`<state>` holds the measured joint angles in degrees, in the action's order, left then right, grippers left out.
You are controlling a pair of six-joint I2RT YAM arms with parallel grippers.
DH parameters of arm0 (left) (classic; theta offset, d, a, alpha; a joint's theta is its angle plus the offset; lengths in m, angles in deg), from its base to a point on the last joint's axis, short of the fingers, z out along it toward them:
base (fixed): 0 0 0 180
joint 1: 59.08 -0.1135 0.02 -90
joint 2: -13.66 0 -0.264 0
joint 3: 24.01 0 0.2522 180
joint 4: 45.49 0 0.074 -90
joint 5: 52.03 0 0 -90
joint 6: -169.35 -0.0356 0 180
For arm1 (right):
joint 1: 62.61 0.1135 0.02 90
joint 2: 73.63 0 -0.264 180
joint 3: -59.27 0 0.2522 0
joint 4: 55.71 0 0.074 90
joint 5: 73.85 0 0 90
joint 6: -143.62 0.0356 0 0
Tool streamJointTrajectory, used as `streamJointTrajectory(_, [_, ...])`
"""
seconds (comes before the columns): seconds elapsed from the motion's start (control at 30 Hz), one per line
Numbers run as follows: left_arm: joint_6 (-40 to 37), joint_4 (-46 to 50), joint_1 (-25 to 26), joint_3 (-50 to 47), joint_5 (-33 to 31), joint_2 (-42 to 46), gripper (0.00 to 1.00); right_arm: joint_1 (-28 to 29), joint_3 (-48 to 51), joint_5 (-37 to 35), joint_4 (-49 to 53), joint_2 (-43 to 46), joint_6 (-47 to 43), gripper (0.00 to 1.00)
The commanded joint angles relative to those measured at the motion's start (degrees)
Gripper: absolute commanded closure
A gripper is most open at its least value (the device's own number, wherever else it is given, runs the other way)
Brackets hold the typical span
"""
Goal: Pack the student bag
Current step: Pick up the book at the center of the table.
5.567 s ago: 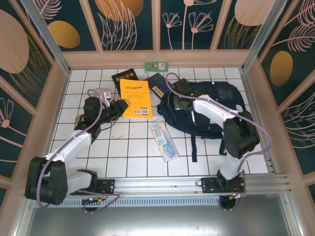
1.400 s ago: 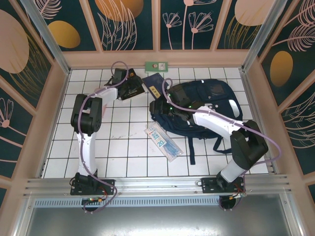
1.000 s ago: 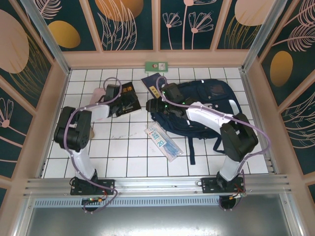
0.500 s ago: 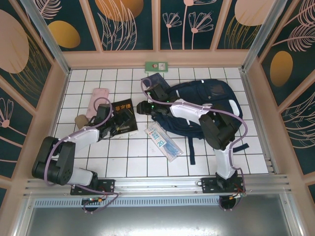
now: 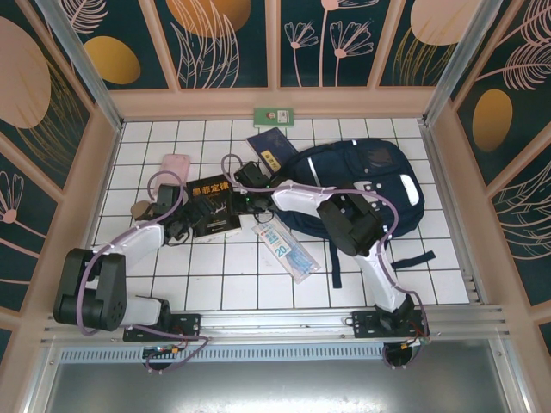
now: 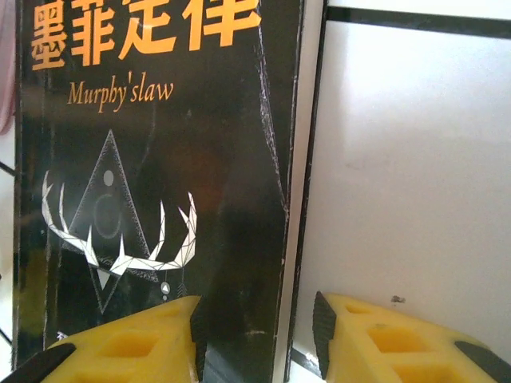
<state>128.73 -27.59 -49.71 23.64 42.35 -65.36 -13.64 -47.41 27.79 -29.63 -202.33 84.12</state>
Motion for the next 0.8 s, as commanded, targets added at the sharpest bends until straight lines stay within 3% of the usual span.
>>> streamJointTrajectory(0.0, [-2.39, 0.95, -0.31, -1.0, -0.99, -2.41, 0.05, 0.65, -1.64, -2.01, 3.25, -2.28, -0.45, 0.57])
streamJointTrajectory(0.3, [-0.36, -12.85, -0.31, -4.57, 14.58, -3.72, 0.16, 1.48, -0.99, 4.11, 0.72, -3.04, 0.67, 0.61])
streamJointTrajectory(0.5, [4.64, -26.21, -0.32, -7.35, 26.23, -0.81, 0.18, 1.5, -0.49, 6.82, -1.3, -2.79, 1.49, 0.62])
streamJointTrajectory(0.77, [14.05, -42.59, -0.31, -10.06, 33.0, 3.47, 0.21, 0.69, 2.37, 7.61, -4.69, -0.43, 2.89, 0.64])
